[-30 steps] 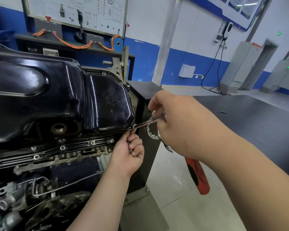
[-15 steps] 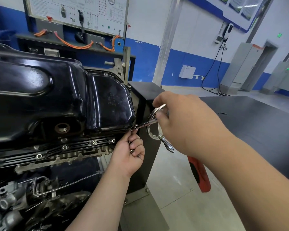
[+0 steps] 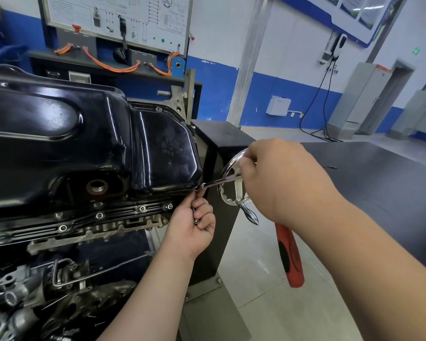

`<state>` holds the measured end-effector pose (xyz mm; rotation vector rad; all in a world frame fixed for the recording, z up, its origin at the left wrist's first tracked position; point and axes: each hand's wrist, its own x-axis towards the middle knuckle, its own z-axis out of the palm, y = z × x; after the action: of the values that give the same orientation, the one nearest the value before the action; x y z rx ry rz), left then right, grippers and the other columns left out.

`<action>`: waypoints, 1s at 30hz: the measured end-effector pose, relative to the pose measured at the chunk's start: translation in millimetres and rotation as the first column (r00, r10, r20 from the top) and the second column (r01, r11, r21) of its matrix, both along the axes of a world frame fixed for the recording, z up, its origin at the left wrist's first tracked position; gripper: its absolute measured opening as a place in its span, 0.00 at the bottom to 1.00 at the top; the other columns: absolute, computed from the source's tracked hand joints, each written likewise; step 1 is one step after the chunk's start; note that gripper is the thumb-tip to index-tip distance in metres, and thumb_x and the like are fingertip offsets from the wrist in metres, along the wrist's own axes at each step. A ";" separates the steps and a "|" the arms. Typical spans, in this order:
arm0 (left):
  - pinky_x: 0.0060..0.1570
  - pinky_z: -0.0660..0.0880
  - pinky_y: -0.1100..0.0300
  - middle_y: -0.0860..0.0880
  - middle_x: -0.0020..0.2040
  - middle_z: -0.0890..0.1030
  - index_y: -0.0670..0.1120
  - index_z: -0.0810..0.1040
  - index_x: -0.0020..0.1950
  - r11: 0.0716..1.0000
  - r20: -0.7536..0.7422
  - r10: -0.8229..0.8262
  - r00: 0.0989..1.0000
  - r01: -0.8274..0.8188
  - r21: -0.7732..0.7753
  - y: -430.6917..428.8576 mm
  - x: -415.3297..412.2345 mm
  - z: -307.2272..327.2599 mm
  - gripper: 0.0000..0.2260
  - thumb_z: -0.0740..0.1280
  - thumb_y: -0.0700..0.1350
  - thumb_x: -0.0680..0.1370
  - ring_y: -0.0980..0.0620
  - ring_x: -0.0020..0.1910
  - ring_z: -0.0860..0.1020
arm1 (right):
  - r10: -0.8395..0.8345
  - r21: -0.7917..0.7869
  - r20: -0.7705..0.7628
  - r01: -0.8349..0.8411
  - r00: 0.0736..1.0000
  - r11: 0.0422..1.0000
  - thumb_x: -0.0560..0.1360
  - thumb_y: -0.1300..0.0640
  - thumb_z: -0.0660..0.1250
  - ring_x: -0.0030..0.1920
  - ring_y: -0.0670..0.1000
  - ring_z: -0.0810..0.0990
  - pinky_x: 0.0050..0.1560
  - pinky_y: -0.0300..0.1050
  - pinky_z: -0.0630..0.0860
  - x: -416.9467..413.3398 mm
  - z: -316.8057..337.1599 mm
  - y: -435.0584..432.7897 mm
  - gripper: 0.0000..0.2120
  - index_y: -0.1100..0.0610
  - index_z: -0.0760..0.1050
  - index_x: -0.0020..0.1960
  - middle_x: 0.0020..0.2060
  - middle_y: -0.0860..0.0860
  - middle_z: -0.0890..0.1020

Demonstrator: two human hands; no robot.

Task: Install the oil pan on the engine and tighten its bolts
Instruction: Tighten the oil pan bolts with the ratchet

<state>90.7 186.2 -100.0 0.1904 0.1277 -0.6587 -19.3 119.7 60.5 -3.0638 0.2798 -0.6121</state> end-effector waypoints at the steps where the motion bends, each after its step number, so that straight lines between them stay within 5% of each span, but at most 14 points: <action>1: 0.14 0.55 0.68 0.55 0.26 0.64 0.44 0.75 0.42 1.000 -0.001 -0.001 1.000 0.001 0.001 0.1 0.1 0.2 0.12 0.60 0.49 0.80 0.59 0.17 0.62 | -0.004 0.022 -0.003 0.004 1.000 1.000 0.79 0.48 0.56 0.41 0.53 0.77 0.39 0.45 0.74 -0.7 -0.3 1.0 0.12 0.51 0.76 0.50 0.40 0.50 0.79; 6: 0.13 0.55 0.68 0.55 0.27 0.64 0.44 0.75 0.43 1.000 -0.010 0.004 1.000 -0.003 0.012 0.0 -0.7 0.6 0.12 0.60 0.49 0.81 0.60 0.17 0.61 | 0.144 0.075 -0.060 -0.139 0.988 0.987 0.74 0.54 0.61 0.49 0.51 0.76 0.48 0.49 0.76 -10.0 0.3 5.4 0.11 0.48 0.71 0.57 0.50 0.47 0.76; 14: 0.14 0.56 0.67 0.55 0.27 0.64 0.44 0.77 0.44 0.995 0.027 0.018 0.999 -0.020 0.097 5.3 -6.1 0.6 0.12 0.61 0.51 0.80 0.60 0.18 0.61 | -0.003 0.004 0.059 0.003 0.998 1.000 0.78 0.52 0.58 0.37 0.52 0.73 0.30 0.42 0.64 -3.8 -11.2 4.2 0.07 0.49 0.74 0.50 0.40 0.49 0.77; 22: 0.14 0.55 0.69 0.51 0.26 0.66 0.43 0.72 0.40 0.972 -0.024 0.073 0.997 -0.066 0.225 29.5 -33.2 -8.7 0.09 0.54 0.42 0.75 0.57 0.17 0.62 | 0.066 0.153 -0.047 -0.058 0.997 0.987 0.76 0.53 0.59 0.42 0.53 0.78 0.43 0.48 0.77 -10.8 -1.7 3.3 0.08 0.49 0.75 0.52 0.43 0.48 0.78; 30: 0.15 0.57 0.69 0.49 0.27 0.68 0.43 0.70 0.41 0.959 -0.148 0.154 0.977 -0.112 0.261 38.2 -59.9 0.2 0.09 0.51 0.39 0.75 0.55 0.19 0.65 | 0.051 0.190 0.098 -0.069 0.994 0.979 0.77 0.52 0.57 0.37 0.46 0.74 0.38 0.45 0.75 -29.4 -2.2 -9.6 0.06 0.45 0.72 0.50 0.38 0.44 0.75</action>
<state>30.8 224.4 -99.8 0.3683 0.3839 -0.5215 -48.7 110.1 58.3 -2.8381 0.2297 -0.6783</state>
